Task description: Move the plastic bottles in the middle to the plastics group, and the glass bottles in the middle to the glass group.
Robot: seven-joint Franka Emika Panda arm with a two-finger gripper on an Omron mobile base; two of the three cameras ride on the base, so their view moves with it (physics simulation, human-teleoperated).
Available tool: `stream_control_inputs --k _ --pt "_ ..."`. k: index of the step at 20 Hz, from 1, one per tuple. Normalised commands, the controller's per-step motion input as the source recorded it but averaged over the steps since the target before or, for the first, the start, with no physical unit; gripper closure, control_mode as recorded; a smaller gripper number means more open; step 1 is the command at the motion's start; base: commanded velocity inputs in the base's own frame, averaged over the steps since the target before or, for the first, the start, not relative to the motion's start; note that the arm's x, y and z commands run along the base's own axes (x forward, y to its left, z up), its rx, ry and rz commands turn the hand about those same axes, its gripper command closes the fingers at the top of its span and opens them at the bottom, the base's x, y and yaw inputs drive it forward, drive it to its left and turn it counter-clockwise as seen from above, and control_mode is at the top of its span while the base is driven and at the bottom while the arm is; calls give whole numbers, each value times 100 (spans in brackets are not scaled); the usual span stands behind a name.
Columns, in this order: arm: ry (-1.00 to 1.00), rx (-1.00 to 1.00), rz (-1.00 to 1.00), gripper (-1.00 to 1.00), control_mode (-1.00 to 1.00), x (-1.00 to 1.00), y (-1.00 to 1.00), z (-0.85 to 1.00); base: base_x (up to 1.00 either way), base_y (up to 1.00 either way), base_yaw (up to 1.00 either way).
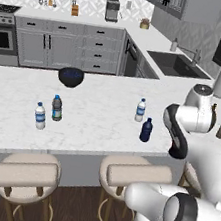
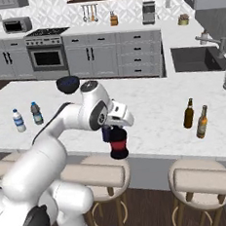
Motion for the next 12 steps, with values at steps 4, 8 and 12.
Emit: stream_control_inputs --k 4,8,12 --pt "-2 3 -2 100 -100 16 -87 1 0 0 0" --pt "0 0 0 100 -100 52 -60 23 0 0 0" --pt "-1 0 1 100 -100 32 -44 37 0 0 0"
